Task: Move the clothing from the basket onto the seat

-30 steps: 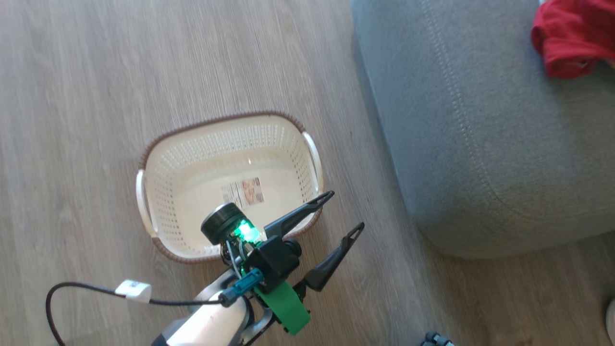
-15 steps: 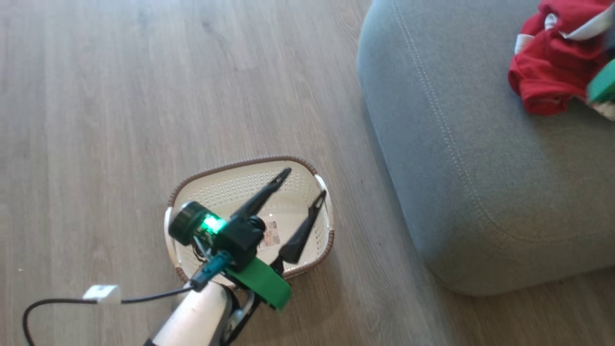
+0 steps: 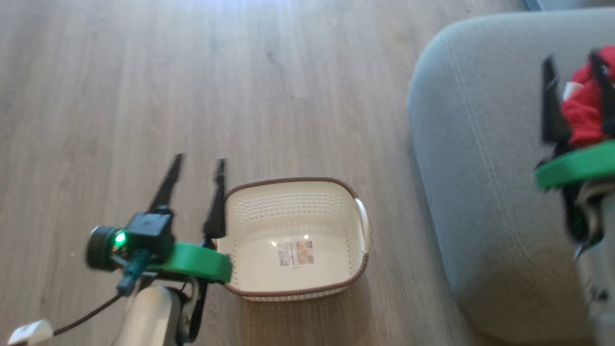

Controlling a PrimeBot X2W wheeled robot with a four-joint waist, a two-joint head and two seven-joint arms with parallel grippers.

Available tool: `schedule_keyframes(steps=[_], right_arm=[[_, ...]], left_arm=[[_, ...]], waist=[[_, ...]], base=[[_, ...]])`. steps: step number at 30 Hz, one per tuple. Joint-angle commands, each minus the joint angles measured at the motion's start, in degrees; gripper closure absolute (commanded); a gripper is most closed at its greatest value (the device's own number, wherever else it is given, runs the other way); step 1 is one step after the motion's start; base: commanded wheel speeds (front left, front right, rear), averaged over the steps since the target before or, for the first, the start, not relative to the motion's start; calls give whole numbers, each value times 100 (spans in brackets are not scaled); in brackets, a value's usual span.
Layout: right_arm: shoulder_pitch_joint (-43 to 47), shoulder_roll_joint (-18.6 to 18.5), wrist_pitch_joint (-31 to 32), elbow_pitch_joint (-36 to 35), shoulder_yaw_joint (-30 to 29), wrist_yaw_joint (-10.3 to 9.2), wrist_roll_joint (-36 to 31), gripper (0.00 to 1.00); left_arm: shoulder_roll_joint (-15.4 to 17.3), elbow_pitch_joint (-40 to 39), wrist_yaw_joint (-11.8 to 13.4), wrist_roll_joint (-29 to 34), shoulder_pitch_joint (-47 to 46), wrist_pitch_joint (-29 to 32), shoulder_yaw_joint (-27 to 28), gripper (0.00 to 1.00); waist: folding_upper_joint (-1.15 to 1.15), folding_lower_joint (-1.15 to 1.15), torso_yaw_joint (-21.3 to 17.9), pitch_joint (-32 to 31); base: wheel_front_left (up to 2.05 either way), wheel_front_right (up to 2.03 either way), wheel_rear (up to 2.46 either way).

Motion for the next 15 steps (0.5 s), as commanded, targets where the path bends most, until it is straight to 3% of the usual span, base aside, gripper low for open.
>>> schedule_keyframes(steps=[1,15], right_arm=[[173,86,-35,-242,31,-1,114,0],[1913,1124,-36,-1081,23,-1,-291,0]], left_arm=[[-13,-223,105,-24,-40,-29,309,0],[-24,112,317,-38,451,-29,620,0]], waist=[[0,0,249,-213],[0,0,780,-432]], base=[[0,0,0],[0,0,0]])
